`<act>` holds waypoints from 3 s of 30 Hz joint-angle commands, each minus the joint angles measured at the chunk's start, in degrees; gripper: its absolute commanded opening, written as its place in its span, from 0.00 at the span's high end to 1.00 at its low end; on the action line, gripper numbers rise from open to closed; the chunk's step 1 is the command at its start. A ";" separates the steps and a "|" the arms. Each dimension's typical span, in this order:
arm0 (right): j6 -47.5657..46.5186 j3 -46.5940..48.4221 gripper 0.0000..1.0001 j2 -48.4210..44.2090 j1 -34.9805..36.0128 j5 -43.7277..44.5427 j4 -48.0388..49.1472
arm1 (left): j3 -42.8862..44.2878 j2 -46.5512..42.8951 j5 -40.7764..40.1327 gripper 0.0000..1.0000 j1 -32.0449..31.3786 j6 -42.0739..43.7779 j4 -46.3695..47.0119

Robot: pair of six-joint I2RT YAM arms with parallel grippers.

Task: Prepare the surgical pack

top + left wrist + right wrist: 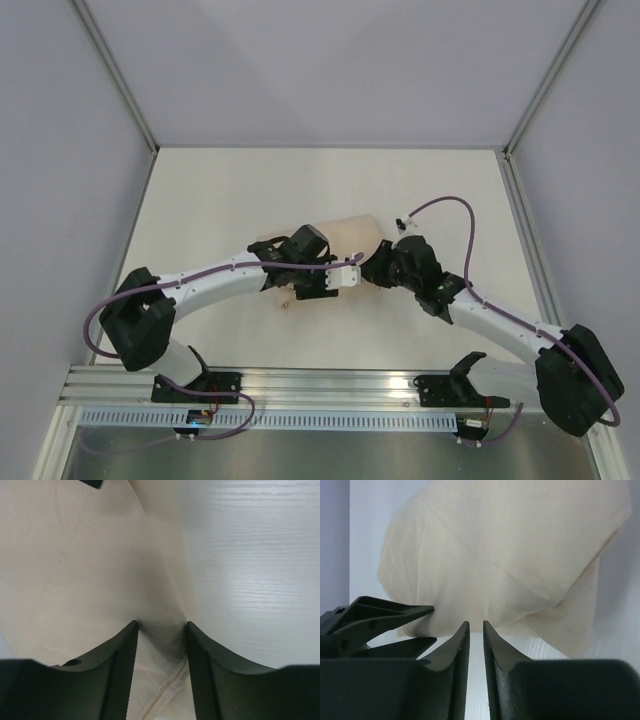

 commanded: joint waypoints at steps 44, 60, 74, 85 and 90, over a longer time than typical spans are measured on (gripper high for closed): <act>-3.39 -5.38 1.00 4.17 -11.05 -3.06 3.51 | -11.22 -5.06 -2.87 1.00 -0.54 14.57 -4.01; -15.16 2.87 0.27 -9.55 -15.43 -7.16 -16.00 | -9.02 -5.15 -2.35 0.88 -0.45 12.38 -3.74; -11.75 14.31 0.41 21.48 -16.94 -20.37 1.48 | -8.05 -5.68 -2.96 0.68 -0.45 10.80 -4.88; -8.84 6.40 0.80 19.91 -16.85 -23.10 8.43 | 0.98 -14.99 5.12 0.30 -0.45 7.29 -22.01; -8.58 3.42 0.89 17.71 -16.94 -21.17 8.70 | 3.55 -17.71 -0.49 0.27 -0.19 2.54 -25.80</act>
